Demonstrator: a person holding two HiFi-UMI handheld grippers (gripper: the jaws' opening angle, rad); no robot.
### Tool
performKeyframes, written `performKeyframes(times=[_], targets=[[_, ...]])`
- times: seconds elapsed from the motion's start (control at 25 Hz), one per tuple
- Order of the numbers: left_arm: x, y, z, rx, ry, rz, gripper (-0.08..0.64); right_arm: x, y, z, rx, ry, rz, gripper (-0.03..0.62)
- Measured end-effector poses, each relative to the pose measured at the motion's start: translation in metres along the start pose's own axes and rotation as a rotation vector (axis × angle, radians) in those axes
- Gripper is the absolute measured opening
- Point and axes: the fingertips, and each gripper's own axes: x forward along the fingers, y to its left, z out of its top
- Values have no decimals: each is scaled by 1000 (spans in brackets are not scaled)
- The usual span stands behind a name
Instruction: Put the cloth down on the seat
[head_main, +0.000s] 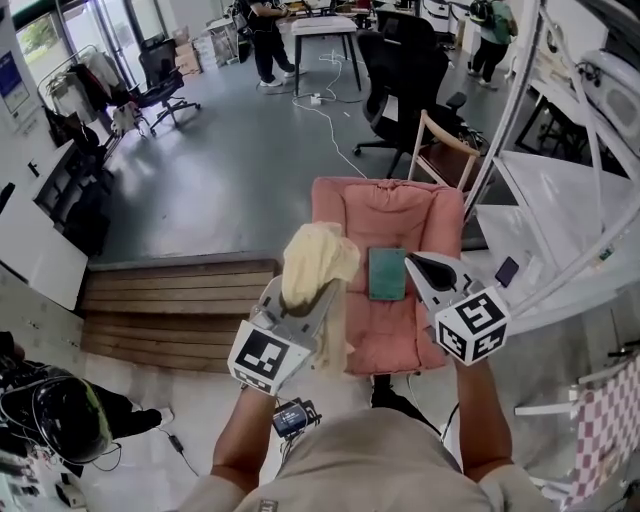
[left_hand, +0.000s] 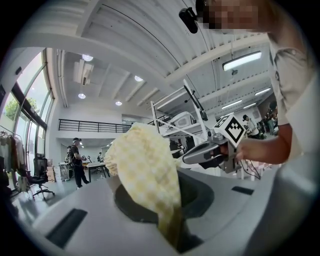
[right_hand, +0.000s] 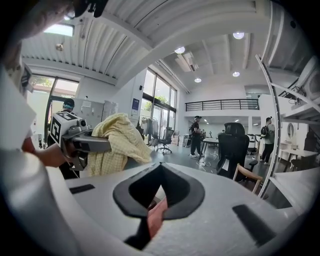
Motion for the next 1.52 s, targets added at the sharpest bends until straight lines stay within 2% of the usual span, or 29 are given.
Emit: performKeyframes(times=[0.12,0.28,0.68,0.88,1.24,1.52], targets=[[19,5,-5,6,-3,7,49,4,-18,-3,1,4,3,-8],[41,8,-8,-23,27,8,49,10,-39,-10,14,13,4,-8],[105,29,-31,-5,30,23,49,30,-98,-30,48,37,4,-8],[138,42,-36,-41,70,19,49,46,-128,-38,68,42,-4,-8],[209,76,-52,-58,65,23,49,84,-183,-60,106,64,-12,-8],[258,100,-85,-86,95,26,49,116,-222,-81,135,81,-13,-8]])
